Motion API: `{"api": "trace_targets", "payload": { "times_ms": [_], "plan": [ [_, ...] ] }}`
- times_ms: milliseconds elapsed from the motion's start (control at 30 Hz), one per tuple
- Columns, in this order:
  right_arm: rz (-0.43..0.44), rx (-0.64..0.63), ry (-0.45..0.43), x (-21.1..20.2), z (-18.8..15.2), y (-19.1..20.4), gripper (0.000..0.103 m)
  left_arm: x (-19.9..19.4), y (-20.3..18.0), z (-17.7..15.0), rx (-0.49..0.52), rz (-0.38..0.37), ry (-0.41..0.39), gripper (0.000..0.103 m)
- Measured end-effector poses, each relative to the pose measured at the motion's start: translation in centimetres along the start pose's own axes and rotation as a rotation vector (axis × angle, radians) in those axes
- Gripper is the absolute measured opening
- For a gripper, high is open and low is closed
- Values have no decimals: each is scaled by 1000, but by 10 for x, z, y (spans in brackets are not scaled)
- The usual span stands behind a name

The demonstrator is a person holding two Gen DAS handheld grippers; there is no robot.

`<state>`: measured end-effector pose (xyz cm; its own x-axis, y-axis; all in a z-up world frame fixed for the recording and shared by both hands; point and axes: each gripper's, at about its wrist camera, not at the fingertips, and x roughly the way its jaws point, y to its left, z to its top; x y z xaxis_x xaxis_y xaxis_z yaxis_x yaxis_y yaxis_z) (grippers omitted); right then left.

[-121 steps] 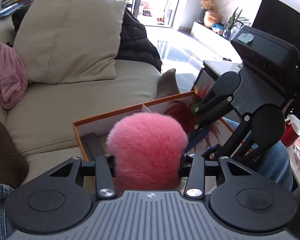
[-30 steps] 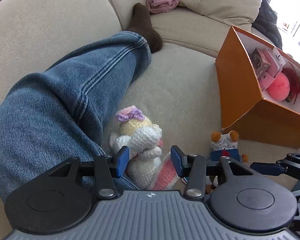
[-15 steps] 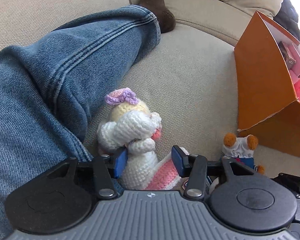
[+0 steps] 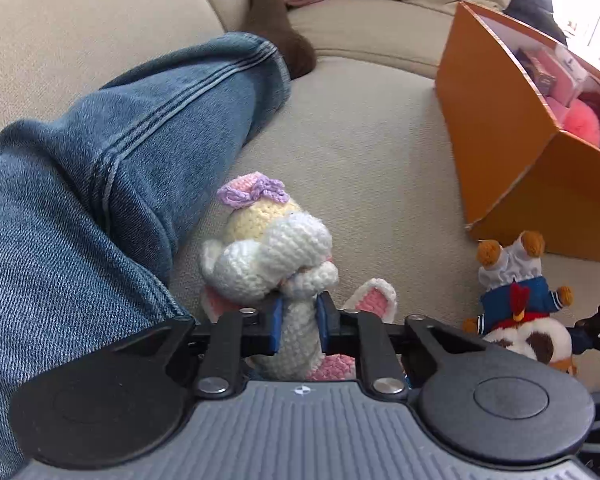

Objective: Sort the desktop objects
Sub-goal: 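Grasp the crocheted white bunny with the left gripper while the right grasps the plush dog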

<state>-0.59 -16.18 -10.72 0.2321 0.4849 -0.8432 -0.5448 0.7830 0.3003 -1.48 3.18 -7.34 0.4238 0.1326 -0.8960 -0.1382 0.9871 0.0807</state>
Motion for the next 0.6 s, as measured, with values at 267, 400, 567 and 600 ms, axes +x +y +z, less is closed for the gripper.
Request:
{"api": "trace_targets", "payload": {
  "times_ms": [267,400,567,600],
  "plan": [
    [-70,11,-35,-17,-5,-6,57,-37,-29,-2,87,-147,-104,5],
    [-100,44,-48,-26,-10,-18,57,-45,-45,1,138,-289,-128,0],
    [-129,81,-39,-24,-13,-30,57,-25,-41,3,131,-239,-95,0],
    [-129,86,-38,-23,-13,-32,57,-27,-35,2,109,-242,-87,0]
  ]
}}
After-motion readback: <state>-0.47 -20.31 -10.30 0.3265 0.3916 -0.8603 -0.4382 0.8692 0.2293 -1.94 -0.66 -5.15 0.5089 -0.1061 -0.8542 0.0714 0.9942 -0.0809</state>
